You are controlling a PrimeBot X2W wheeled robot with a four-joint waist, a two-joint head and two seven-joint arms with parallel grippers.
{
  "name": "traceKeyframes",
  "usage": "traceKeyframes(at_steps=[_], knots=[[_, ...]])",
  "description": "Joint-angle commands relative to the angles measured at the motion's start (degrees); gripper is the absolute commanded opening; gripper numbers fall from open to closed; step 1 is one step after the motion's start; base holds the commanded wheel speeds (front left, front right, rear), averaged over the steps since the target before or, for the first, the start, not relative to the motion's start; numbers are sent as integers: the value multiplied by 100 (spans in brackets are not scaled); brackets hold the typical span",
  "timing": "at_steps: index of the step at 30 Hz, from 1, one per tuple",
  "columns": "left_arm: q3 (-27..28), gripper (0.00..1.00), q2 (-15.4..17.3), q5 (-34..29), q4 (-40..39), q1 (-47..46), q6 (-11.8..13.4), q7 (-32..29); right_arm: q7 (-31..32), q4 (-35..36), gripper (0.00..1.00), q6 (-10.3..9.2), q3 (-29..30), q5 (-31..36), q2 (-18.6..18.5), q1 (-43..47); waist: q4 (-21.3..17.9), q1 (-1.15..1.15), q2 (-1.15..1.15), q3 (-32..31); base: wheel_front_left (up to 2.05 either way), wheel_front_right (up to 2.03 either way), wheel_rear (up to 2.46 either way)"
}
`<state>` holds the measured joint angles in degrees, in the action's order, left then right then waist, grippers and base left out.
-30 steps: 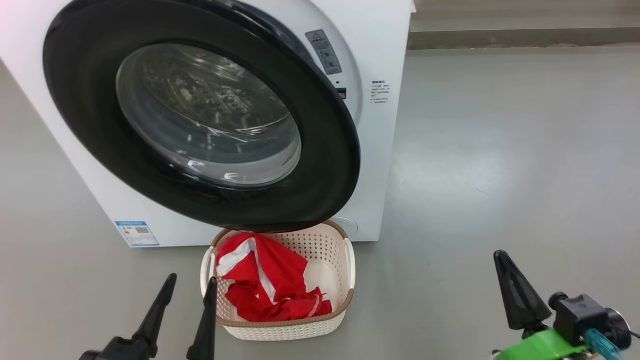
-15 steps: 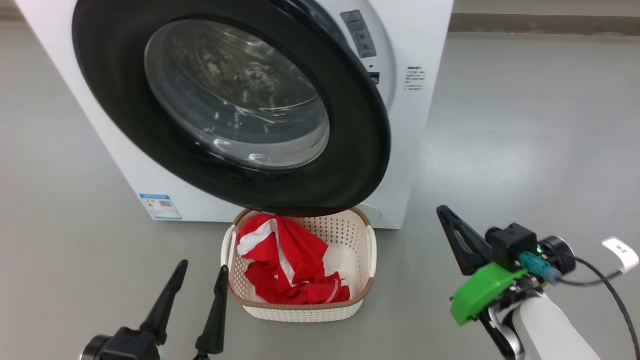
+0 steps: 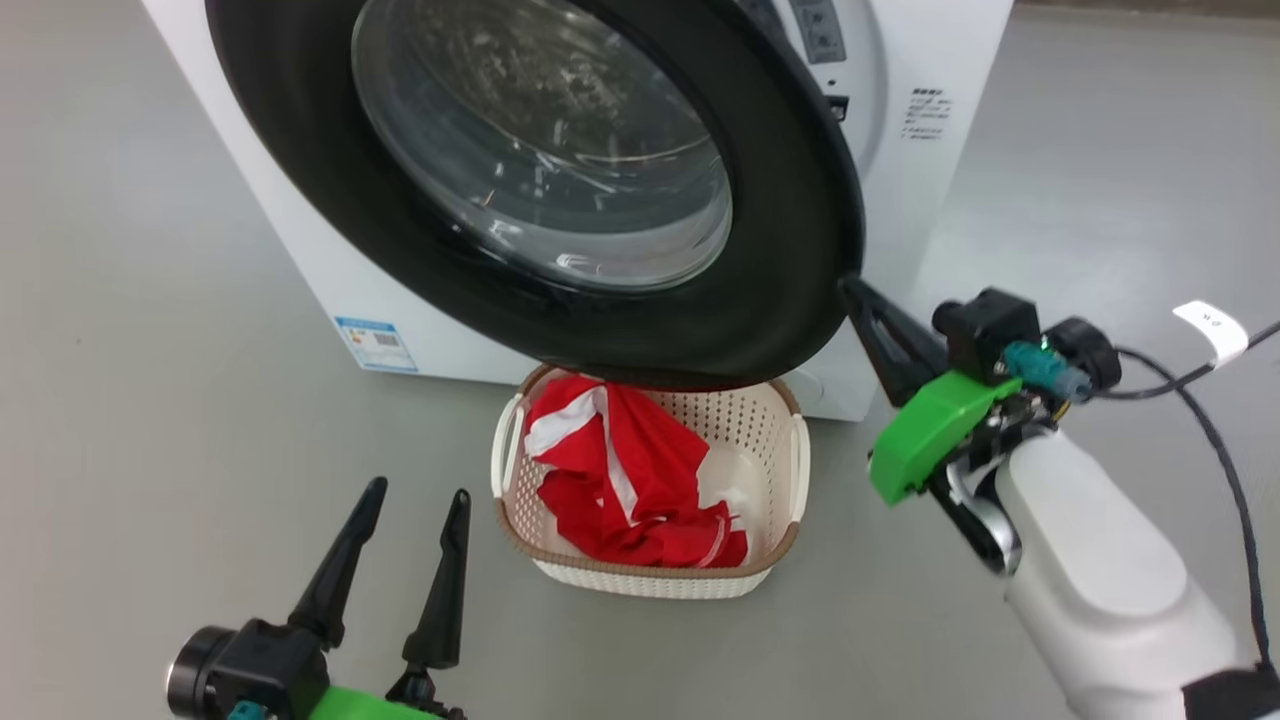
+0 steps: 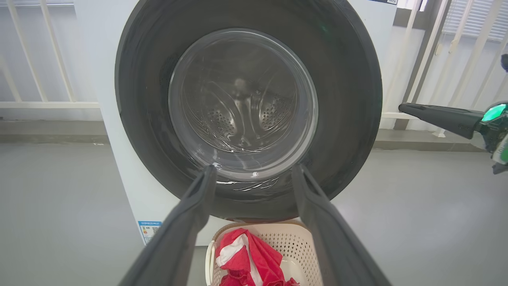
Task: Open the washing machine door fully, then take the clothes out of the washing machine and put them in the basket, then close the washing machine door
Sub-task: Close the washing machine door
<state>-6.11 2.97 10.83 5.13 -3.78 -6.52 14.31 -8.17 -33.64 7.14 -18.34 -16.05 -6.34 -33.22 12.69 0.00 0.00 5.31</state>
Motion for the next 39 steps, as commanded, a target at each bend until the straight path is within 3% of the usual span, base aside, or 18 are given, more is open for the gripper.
traceKeyframes(at_steps=[1, 22, 39], knots=[[168, 100, 43, -56, -187, -221, 19, 69, -69, 41, 0, 35, -104, -68, 25, -242, 144, 0, 0, 179, 0, 0, 0], [44, 100, 0, -97, -236, -595, -1, 69, -560, -1403, 0, 35, -538, -555, -337, -2049, 554, 0, 0, 980, 0, 0, 0], [-20, 100, -8, -148, -321, -943, 16, 69, -681, -1767, 0, 35, -404, -881, -383, -3129, 443, 0, 0, 1656, 0, 0, 0]])
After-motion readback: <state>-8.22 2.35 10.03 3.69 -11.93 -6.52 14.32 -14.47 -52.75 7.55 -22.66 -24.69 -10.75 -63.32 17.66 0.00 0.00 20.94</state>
